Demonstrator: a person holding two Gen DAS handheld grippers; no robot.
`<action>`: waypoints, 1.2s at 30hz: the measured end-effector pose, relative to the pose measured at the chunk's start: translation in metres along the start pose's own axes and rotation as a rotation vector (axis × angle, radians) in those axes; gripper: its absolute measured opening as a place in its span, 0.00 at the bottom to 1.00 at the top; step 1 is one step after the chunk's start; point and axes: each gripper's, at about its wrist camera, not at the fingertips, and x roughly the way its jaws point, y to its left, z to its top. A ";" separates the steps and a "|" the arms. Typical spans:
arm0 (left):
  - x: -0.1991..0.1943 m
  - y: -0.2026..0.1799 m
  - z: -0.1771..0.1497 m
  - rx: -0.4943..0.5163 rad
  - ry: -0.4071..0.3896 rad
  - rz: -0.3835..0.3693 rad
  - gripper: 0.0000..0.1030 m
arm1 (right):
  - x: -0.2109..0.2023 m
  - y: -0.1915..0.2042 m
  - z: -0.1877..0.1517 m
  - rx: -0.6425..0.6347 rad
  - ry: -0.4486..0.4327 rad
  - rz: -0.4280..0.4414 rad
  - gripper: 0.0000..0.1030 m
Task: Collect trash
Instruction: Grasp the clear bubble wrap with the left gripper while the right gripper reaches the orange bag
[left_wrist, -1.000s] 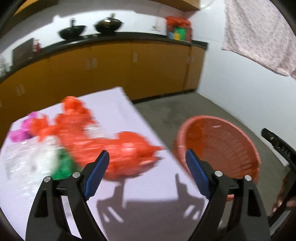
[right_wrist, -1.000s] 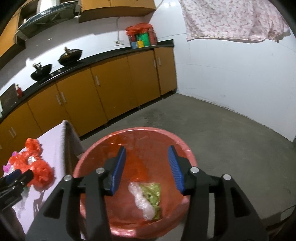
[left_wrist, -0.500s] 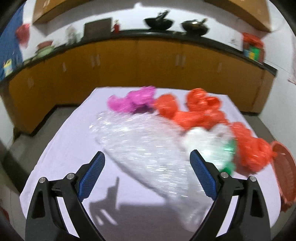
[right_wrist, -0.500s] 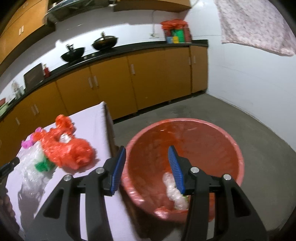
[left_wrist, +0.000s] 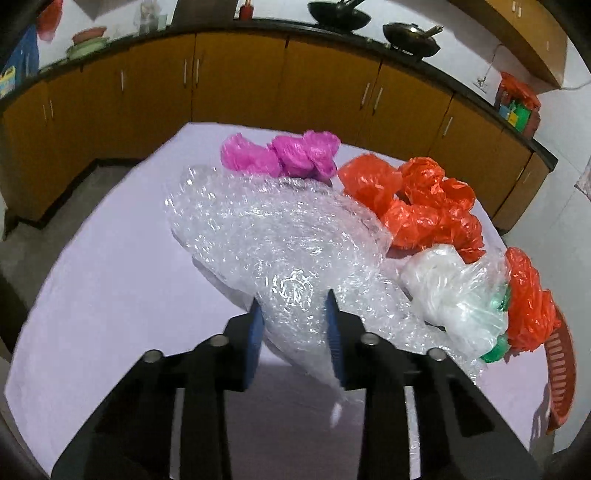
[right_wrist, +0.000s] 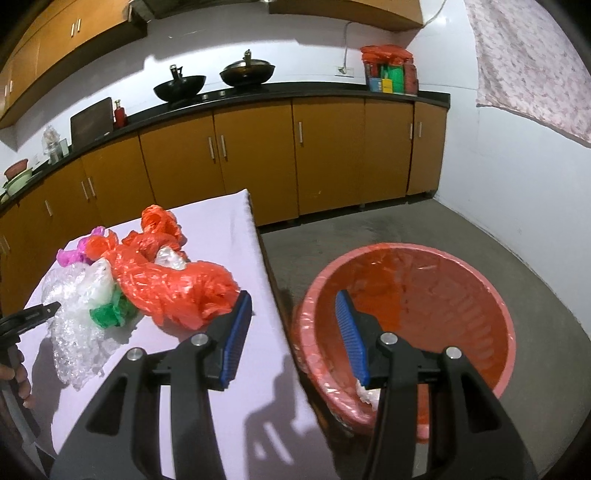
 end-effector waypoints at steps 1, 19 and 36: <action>-0.003 0.001 0.000 0.010 -0.011 0.002 0.26 | 0.001 0.005 0.000 -0.006 0.002 0.006 0.46; -0.053 0.030 0.008 0.054 -0.138 0.002 0.23 | 0.030 0.079 0.005 -0.077 0.018 0.153 0.48; -0.055 0.028 0.008 0.057 -0.137 -0.002 0.23 | 0.081 0.121 0.000 -0.303 0.065 0.076 0.60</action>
